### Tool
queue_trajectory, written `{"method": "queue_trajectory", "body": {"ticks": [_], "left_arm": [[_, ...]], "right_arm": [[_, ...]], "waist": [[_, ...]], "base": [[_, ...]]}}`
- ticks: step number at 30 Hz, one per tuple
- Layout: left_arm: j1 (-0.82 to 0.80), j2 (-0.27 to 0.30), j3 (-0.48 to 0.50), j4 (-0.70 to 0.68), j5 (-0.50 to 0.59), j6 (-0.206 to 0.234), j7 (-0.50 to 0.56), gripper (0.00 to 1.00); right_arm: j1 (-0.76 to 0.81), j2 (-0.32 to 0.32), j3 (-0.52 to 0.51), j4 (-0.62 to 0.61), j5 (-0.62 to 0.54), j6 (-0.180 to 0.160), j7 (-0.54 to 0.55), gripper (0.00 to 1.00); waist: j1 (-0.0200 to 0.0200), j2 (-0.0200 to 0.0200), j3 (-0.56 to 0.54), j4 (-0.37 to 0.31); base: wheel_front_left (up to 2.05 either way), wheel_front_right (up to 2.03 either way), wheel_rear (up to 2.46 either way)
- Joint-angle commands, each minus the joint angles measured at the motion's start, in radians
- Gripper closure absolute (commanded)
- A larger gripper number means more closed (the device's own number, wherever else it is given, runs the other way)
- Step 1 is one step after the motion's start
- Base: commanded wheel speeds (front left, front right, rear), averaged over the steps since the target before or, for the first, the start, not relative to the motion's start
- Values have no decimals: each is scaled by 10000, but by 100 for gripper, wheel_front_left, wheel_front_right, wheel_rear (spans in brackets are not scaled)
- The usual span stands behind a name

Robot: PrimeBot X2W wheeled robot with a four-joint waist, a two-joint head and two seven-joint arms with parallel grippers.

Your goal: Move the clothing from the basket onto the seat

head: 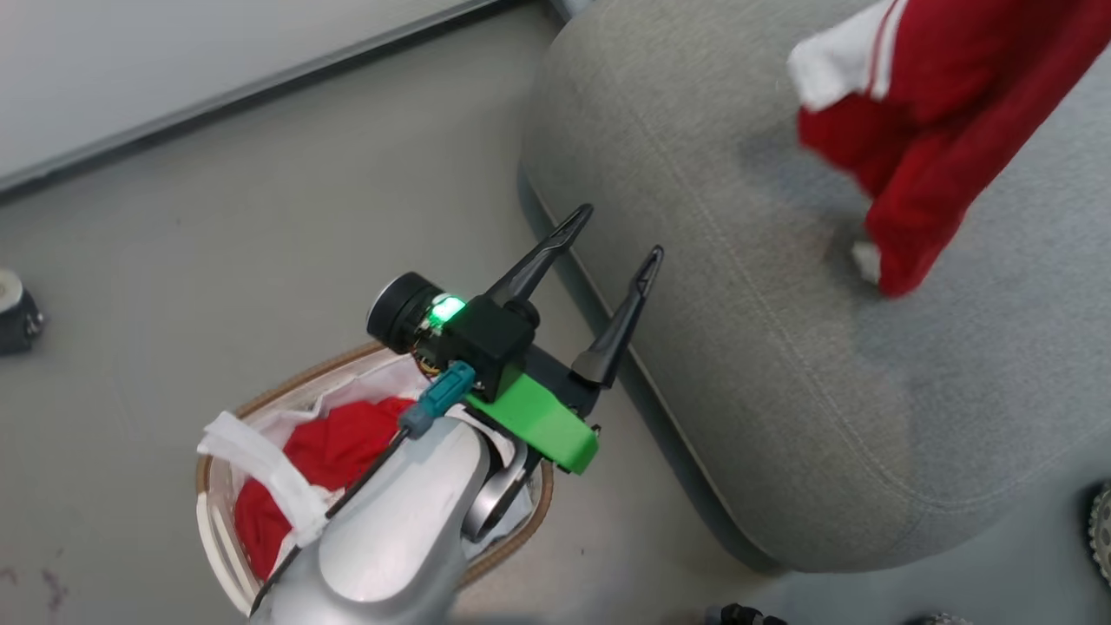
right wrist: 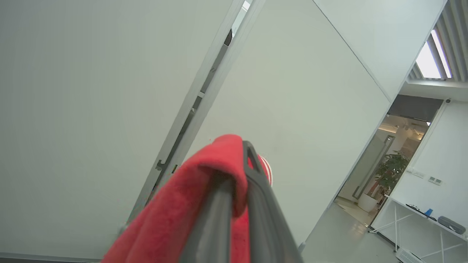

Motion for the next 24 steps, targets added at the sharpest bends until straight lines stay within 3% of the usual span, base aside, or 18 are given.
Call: {"method": "queue_trajectory", "body": {"ticks": [1,7,10,17,24], "left_arm": [[-274,126,-119,-80,12,-48,-9,0],[-937,260,-823,-199,-89,-49,-9,0],[-1229,311,-1025,-184,-160,-49,-9,0],[-1531,422,-1075,-69,-280,-50,-9,0],[-1181,486,-833,142,-363,-50,-9,0]], "right_arm": [[-439,-213,-152,307,-134,-14,-45,100],[-1825,-963,-957,2032,-563,-14,-34,100],[-2055,-1004,-1317,2789,-724,-14,-31,100],[-1008,-137,-2392,4089,-924,-14,-26,100],[951,1025,-3122,4068,-682,-14,-26,100]], "waist": [[-1,-1,1077,838],[-1,-1,2092,1431],[-1,-1,2506,1668],[-1,-1,2941,1941],[-1,-1,2621,1833]], "base": [[0,0,0],[0,0,0],[0,0,0],[0,0,0],[0,0,0]]}}
